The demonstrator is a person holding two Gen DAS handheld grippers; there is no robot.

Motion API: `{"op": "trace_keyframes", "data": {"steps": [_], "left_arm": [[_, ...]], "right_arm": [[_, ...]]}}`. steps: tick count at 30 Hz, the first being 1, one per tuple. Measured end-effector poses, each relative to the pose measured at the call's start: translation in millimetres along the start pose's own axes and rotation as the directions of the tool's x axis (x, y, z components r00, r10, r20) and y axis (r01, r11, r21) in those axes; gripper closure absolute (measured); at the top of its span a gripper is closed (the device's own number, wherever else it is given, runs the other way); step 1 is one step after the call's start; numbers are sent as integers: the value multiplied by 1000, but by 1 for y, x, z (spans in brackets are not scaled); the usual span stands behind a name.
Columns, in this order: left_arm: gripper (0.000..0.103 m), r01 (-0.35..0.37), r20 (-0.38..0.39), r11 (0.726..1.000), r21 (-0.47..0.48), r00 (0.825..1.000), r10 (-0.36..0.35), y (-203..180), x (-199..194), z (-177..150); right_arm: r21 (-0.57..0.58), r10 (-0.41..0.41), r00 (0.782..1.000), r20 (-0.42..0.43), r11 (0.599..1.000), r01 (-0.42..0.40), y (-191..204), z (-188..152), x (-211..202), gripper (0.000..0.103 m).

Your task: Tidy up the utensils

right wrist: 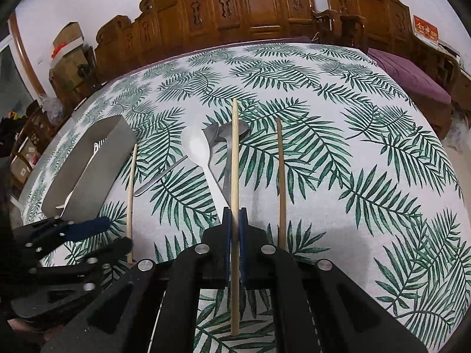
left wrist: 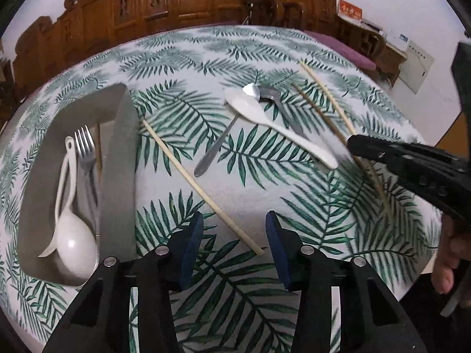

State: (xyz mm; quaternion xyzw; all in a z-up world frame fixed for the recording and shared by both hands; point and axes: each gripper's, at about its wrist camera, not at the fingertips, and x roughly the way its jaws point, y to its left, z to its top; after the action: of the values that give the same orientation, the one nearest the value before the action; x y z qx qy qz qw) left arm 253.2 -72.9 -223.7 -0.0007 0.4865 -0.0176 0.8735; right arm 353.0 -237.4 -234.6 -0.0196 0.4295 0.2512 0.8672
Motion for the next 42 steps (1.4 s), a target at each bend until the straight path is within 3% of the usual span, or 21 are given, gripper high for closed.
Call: {"op": "trace_keyframes", "data": {"steps": [5,7,13,19,32,42], "left_arm": [[73,-23,-15,1000,17,1000,23,1,5,-5],[86,-18,-18,1000,6,1000,18,4,3,-7],[99,-2,-45,1000,-1,999,2,11,-4,-16],[99,-3,-43,1000,-2,999,3,20,-15,-22],[99,9,77,1000,17,997,-10,40,-76,-13],[99,-4,122,1000,-6,992,5,65,-103,-5]], "right_arm": [[-9,5,1000,0,1000,-5,4,0,1,97],[-12,6,1000,0,1000,-6,5,1,1,97],[-20,11,1000,4,1000,-11,11,2,2,97],[-33,14,1000,-4,999,-15,19,3,7,97],[-64,61,998,10,996,-60,39,4,6,97],[-89,90,996,20,992,-88,53,7,5,97]]}}
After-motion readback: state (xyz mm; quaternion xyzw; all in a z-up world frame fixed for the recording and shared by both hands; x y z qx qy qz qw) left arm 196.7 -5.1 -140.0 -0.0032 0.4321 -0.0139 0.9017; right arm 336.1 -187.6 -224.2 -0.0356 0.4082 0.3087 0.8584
